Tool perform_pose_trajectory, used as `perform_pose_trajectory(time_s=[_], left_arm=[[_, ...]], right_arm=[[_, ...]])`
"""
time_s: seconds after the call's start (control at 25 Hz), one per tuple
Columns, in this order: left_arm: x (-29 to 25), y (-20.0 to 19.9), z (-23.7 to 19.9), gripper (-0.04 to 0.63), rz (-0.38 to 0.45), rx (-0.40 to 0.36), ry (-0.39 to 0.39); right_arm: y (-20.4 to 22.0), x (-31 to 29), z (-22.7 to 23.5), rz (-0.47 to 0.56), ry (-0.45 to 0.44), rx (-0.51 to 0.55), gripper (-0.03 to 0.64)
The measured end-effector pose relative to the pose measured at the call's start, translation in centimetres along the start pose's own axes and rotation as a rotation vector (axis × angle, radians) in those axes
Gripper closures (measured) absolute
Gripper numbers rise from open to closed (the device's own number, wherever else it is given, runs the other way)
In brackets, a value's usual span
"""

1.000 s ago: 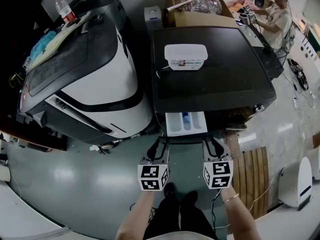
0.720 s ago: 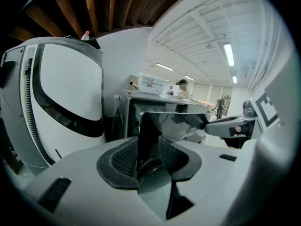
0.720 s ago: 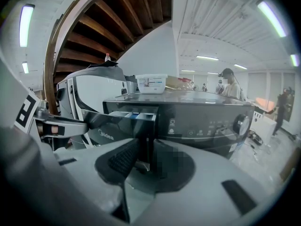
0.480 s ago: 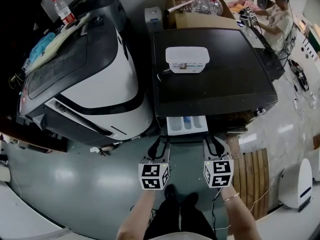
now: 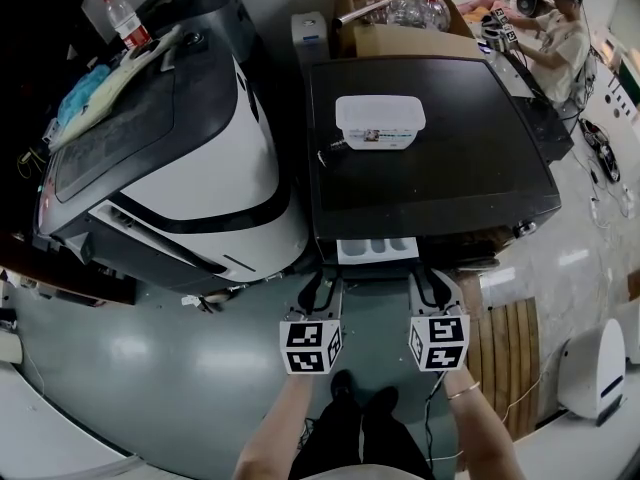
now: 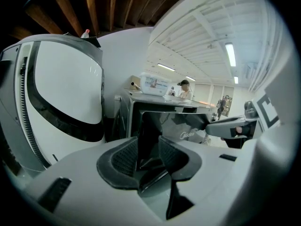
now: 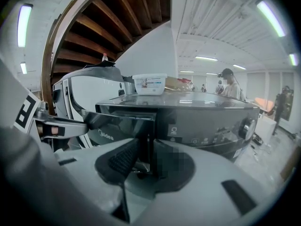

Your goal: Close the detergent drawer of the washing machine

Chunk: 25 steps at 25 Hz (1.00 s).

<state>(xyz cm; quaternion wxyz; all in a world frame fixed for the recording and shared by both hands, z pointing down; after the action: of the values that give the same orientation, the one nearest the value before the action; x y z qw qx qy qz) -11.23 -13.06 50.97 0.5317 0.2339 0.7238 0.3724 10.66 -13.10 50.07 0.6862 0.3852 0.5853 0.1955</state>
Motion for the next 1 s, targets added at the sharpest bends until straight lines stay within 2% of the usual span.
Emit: perform_pose_trajectory(time_s=[1.0], left_arm=[[-2.3, -1.8, -1.2, 0.477, 0.002, 0.007, -0.009]], right_arm=[[-1.9, -2.3, 0.5, 0.014, 0.015, -0.027, 0.508]])
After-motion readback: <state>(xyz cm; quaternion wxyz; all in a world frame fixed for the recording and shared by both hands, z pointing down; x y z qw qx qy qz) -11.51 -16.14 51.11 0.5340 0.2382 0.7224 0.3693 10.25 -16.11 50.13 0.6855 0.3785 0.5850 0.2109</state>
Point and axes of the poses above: the fingertips, and each gripper's own axes: x backward along the fingers, z to its right, y out of its underside, the point moved 7 cm from there along x, backward along the fingers, and after that the axes turned 12 degrees about -z, right-handed, at the moved point
